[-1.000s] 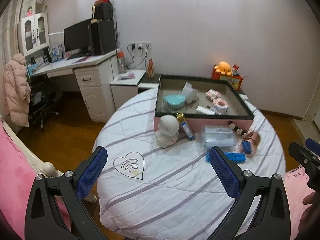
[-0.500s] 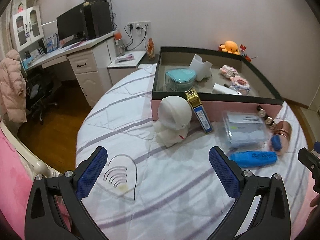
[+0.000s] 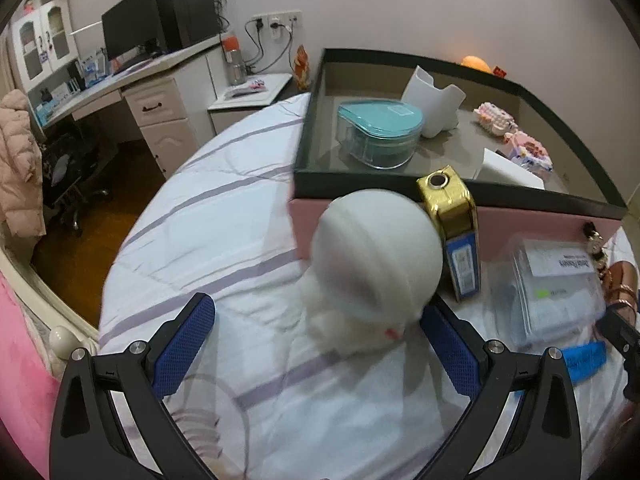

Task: Organize rigid objects
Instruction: 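Grasp the white round-headed figure with the left tool while the right tool grasps the rose-gold canister, then carry the figure and canister into the tray and open both tools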

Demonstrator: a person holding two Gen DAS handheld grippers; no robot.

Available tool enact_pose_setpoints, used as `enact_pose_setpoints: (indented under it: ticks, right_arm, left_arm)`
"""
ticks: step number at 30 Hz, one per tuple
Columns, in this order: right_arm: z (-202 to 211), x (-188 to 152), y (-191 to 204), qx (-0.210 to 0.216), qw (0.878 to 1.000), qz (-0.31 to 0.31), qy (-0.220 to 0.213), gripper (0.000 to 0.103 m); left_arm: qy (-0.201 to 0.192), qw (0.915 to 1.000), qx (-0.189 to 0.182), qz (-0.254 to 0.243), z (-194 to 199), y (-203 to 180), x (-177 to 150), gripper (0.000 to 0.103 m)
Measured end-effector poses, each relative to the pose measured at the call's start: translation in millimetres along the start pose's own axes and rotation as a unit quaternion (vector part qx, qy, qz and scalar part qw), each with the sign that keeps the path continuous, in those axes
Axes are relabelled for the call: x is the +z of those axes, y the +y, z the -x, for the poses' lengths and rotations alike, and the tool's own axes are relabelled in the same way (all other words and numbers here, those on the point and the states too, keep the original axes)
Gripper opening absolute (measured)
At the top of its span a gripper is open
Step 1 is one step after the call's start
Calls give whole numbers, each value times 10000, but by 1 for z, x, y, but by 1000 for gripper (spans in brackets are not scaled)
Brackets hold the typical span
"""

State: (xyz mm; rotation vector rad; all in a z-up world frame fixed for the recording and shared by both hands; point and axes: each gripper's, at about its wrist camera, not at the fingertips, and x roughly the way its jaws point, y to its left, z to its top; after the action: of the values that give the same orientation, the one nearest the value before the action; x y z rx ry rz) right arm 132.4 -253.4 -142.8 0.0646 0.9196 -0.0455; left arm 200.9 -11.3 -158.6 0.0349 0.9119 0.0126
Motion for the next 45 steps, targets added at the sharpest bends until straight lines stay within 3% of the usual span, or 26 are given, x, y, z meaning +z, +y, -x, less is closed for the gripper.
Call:
enact_pose_setpoints:
  ticks: [1, 3, 5, 7, 17, 27, 45]
  right_arm:
    - [-3, 1, 0, 23, 10000, 10, 5, 103]
    - [-8, 3, -1, 107, 9999, -2, -13, 103]
    - [-11, 3, -1, 232, 9997, 7, 0, 92]
    - [-11, 3, 1, 272, 9996, 57, -21, 67]
    - [10, -9, -2, 360, 9993, -74, -67, 67]
    - [54, -13, 4, 528, 9979, -76, -365, 67]
    - [119, 41, 42, 779, 9887, 402, -1216, 67]
  left_arm:
    - [15, 10000, -30, -2, -3, -2, 2, 101]
    - [42, 9998, -180, 95, -8, -2, 6, 87]
    - [38, 9994, -264, 213, -9, 0, 8, 70]
    - [3, 9990, -341, 293, -7, 3, 8, 56]
    - [-111, 9982, -439, 387, 19, 10, -10, 55]
    - [-420, 9975, -492, 278, 72, 18, -22, 55]
    - [-1311, 9893, -639, -58, 150, 6, 21, 56]
